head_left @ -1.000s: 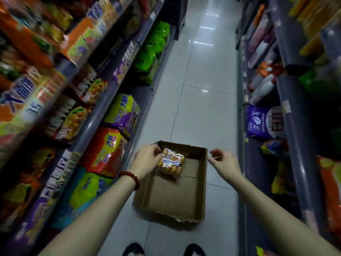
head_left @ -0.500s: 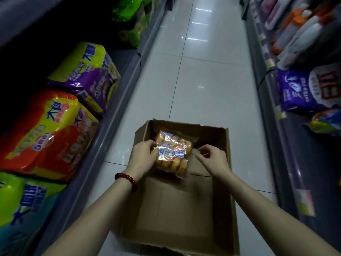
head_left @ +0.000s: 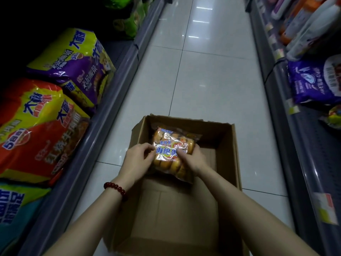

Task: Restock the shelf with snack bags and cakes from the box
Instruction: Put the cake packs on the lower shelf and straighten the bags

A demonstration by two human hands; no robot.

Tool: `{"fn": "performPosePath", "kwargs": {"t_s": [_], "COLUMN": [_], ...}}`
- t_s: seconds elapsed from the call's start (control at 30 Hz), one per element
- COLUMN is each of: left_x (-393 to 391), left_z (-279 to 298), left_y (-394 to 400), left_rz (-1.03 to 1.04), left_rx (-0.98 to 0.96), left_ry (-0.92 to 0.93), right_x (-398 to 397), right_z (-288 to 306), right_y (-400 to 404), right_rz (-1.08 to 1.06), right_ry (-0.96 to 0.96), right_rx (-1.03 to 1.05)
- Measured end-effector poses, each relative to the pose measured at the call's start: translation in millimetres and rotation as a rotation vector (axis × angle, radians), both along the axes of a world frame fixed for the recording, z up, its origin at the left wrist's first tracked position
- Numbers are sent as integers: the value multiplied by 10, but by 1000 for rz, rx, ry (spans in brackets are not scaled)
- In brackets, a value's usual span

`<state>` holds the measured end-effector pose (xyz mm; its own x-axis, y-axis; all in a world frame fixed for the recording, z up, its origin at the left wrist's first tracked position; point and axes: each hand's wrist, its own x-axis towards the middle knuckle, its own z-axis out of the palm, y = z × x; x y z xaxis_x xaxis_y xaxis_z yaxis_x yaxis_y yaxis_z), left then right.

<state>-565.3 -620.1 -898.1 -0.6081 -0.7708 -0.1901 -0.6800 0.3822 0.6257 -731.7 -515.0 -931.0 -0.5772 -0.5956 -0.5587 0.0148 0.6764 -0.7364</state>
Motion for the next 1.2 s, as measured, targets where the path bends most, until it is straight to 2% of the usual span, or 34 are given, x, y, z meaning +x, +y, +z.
{"fn": "performPosePath", "kwargs": {"t_s": [0.17, 0.33, 0.43, 0.57, 0.73, 0.97, 1.2], "left_x": [45, 87, 103, 91, -13, -227, -319], "left_z": [-2, 7, 22, 24, -49, -405, -766], "left_y": [-7, -13, -22, -16, 27, 119, 78], "left_rz": [-65, -115, -118, -115, -27, 126, 345], "left_rx": [5, 14, 27, 44, 14, 263, 539], "left_ry": [-6, 6, 16, 30, 46, 34, 63], "right_x": [250, 229, 216, 138, -201, -328, -280], "right_z": [-72, -115, -107, -85, 67, 169, 149], "right_y": [-84, -209, -232, -115, 357, 675, 749], "right_rz": [-119, -453, -397, -334, -378, -300, -321], "right_ry": [-96, -261, -290, -309, -313, -175, -138], "right_rx": [-186, -226, -182, -224, -269, -187, -208]}}
